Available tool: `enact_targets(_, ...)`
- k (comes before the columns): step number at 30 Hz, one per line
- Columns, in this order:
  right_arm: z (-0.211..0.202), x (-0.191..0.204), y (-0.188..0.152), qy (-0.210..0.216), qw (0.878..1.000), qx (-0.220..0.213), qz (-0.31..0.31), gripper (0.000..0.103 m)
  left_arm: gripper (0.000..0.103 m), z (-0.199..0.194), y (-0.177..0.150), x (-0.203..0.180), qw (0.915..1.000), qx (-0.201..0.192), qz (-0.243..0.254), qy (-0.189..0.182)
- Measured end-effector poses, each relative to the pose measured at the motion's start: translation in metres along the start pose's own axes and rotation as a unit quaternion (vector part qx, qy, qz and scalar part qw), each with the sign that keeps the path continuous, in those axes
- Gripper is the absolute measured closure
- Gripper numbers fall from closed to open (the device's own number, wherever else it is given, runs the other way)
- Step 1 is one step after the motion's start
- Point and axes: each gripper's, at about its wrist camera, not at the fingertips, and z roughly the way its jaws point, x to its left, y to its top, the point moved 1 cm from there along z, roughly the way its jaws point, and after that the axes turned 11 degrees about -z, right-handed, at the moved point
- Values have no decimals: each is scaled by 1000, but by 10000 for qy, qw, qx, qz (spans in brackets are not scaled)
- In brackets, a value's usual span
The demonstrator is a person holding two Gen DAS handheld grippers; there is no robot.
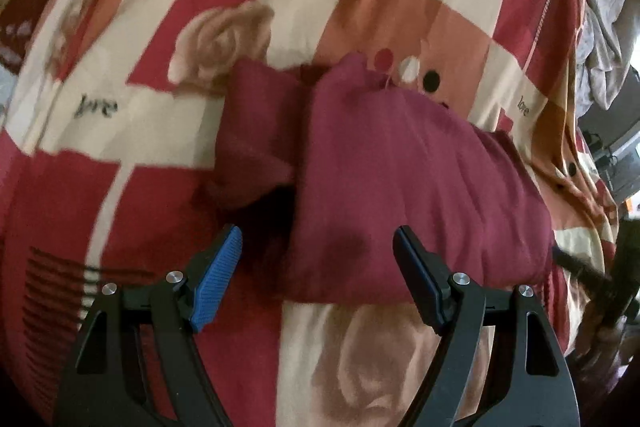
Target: Fold small clothes
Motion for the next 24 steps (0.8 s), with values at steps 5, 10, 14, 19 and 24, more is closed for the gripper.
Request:
enact_targets(5, 31, 11, -9, -338, 9986, 183, -350, 91, 66, 11, -7, -2, 9994, 205, 246, 104)
enact_targets(10, -4, 15, 3, -707, 9957, 30, -605, 97, 85, -5, -13, 15, 9999, 106, -20, -39)
enact_targets(14, 17, 6, -12, -819, 9936, 607, -492, 97, 85, -6, -17, 21, 9998, 89, -167, -1)
enact_targets(19, -5, 22, -6, -677, 9950, 625, -393, 86, 84, -21, -23, 22, 9994, -221, -251, -2)
enact_targets(24, -10, 75, 34, -329, 9939, 533, -903, 57, 69, -25, -19, 21, 9986, -482, -213, -75)
